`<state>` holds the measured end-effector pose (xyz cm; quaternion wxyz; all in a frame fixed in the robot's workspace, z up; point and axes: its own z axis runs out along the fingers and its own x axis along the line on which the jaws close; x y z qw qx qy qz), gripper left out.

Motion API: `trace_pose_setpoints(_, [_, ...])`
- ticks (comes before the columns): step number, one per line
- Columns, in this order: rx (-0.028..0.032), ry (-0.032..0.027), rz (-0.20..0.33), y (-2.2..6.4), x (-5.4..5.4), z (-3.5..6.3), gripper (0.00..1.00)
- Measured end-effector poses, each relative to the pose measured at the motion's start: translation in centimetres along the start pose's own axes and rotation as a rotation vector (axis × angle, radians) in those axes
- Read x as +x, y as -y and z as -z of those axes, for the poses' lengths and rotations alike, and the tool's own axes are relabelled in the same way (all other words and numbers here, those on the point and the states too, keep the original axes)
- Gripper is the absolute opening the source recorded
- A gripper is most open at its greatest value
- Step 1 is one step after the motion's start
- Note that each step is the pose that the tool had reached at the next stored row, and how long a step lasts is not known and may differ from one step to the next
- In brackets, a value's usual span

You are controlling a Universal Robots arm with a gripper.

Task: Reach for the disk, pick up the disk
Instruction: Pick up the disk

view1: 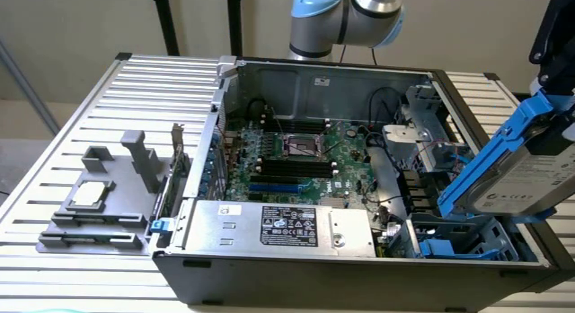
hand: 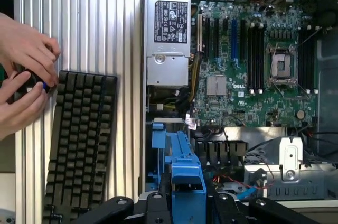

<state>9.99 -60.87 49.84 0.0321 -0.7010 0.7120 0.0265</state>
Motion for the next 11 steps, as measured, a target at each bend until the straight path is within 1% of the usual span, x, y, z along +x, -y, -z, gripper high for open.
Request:
trace_pose_setpoints(4, [0.0000,-0.0001,0.000,0.01,0.07,-0.20,0.33])
trace_pose_setpoints(11, [0.0000,0.0001,0.000,0.01,0.03,-0.22,0.33])
